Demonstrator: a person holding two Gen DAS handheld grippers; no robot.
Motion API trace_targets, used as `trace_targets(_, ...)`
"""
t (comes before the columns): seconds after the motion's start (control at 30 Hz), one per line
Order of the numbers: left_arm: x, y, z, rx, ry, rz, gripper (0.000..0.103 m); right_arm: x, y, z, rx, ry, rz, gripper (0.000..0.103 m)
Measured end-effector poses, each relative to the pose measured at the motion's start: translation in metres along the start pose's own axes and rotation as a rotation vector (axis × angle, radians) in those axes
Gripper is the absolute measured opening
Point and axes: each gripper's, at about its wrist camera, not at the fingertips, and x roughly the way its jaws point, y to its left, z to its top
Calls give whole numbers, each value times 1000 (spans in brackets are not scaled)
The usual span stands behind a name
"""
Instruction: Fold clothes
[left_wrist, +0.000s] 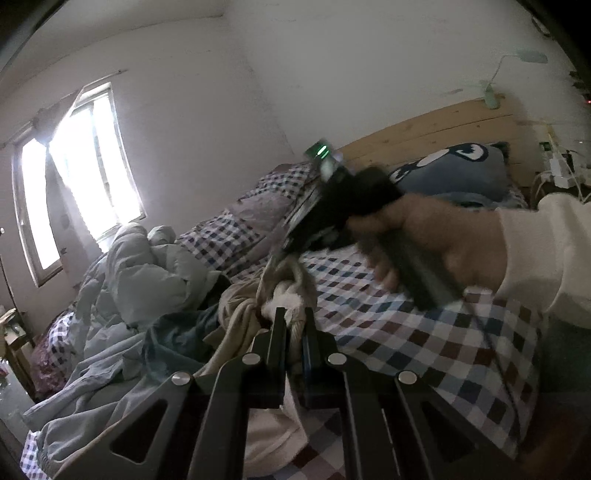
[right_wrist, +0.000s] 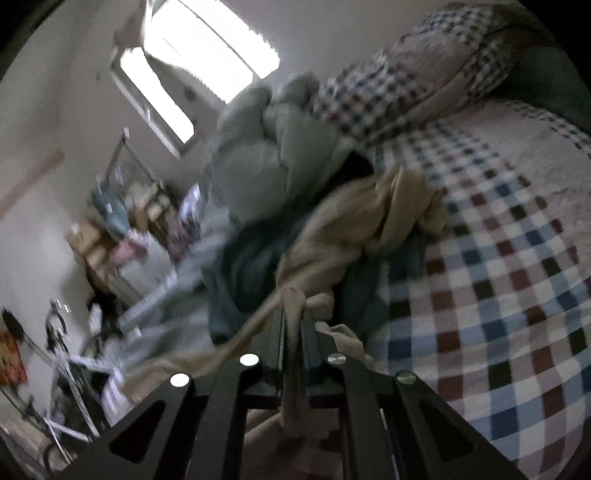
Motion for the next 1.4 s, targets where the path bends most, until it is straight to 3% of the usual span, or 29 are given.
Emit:
trace_targets(0.17,4,6,0,-33,4,3,6,-43,-10,22,41,-127,-2,6)
trace_targets(0.43,16,6,3,-62,15,-17,6,-110,-37,30,100,-336,-61,6)
trace_targets(0.57,21,-1,7,-56,7,-44,6,-131,-70,29,161,-352,-141,6)
trace_targets(0.77,29,-13,4,-9,30,-63,6,-131,-119,14,201,-195,-301,7)
trace_targets(0.83,31,-13,2,-3,39,-56,6,-127,-126,9,158,-113,-358,7)
trace_targets(1.03,36,-5,-4,-1,60,-32,6,-132,-137,-4,-26,-1,-628,9)
trace_targets(1.13,37,-7,-9,27,77,-24,6,-134,-127,-10,-158,25,-623,10)
trace_targets(1.17,38,-8,-11,33,83,-27,6,-132,-120,-14,-208,42,-594,16)
trace_targets(1.2,39,-8,-12,35,89,-29,6,-129,-114,-18,-241,61,-557,34)
trace_targets(1.27,41,-9,-15,38,100,-33,6,-120,-102,-27,-297,98,-457,55)
trace_targets(1.4,42,-11,-16,29,108,-68,6,-106,-71,-47,-450,141,-366,55)
